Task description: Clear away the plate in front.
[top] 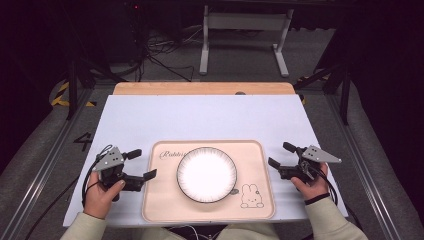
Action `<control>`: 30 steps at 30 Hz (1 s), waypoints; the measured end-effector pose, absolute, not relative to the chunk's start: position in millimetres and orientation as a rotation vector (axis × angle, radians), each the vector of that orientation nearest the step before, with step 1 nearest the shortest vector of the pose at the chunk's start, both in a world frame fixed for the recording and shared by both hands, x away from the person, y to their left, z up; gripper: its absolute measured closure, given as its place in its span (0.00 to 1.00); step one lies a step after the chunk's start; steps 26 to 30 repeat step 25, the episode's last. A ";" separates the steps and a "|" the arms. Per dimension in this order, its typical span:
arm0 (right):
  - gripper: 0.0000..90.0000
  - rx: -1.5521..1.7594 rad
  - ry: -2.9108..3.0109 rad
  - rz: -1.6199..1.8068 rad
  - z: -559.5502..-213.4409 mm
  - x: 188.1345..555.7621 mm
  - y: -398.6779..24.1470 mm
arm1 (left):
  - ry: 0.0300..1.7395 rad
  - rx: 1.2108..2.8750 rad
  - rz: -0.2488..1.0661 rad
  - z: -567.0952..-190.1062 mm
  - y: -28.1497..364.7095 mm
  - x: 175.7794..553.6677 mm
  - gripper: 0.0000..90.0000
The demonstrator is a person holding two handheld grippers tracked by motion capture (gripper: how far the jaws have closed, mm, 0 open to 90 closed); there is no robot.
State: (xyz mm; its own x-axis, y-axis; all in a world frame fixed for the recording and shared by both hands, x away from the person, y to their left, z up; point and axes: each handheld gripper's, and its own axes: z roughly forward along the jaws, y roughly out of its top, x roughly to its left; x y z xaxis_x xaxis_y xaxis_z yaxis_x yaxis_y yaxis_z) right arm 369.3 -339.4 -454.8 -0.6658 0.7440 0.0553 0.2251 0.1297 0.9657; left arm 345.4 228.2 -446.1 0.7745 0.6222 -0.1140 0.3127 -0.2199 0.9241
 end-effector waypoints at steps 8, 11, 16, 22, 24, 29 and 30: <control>0.11 0.929 1.972 1.560 -454.9 369.5 -339.3 | 0.764 1.772 0.363 -457.0 236.7 339.7 0.07; 0.11 0.930 1.972 1.561 -454.9 369.6 -339.4 | 0.759 1.792 0.397 -459.7 236.4 338.8 0.07; 0.11 0.930 1.973 1.564 -454.9 369.6 -339.5 | 0.758 1.842 0.411 -466.9 232.5 340.4 0.06; 0.12 0.928 1.975 1.565 -454.9 369.7 -339.5 | 0.766 1.840 0.399 -467.2 232.8 340.9 0.06; 0.12 0.929 1.975 1.566 -454.9 369.7 -339.6 | 0.764 1.838 0.397 -467.3 232.9 341.0 0.06; 0.12 0.928 1.975 1.566 -454.9 369.7 -339.6 | 0.764 1.843 0.400 -467.2 232.9 341.1 0.06; 0.12 0.928 1.975 1.566 -454.9 369.7 -339.6 | 0.764 1.843 0.400 -467.2 232.9 341.1 0.06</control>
